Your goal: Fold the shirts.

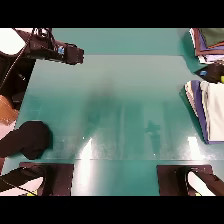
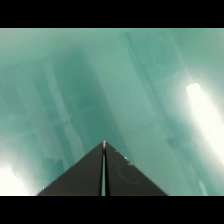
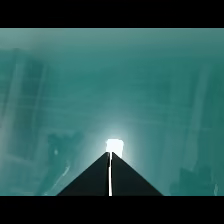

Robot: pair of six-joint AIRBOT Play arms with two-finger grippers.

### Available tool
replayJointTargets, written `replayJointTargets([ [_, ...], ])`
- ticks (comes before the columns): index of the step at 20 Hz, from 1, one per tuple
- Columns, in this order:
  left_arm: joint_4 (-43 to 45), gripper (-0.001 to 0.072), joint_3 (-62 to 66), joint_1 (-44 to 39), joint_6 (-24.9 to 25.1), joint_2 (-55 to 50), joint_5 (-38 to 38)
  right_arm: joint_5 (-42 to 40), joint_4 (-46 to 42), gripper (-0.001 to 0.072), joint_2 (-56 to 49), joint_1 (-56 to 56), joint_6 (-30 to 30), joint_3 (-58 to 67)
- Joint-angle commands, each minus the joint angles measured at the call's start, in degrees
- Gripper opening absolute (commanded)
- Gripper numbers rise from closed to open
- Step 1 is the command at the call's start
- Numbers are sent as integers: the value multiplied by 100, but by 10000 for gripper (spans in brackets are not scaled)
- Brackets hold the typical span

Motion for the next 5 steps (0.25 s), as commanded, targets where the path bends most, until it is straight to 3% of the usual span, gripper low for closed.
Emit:
replayJointTargets([
  [1, 0, 28, -2, -2, -2, 0, 94, -400, 9, 16, -11, 984, 0, 35],
  [5, 0, 28, -2, -2, -2, 0, 94, -396, 13, 16, -11, 1141, 0, 35],
])
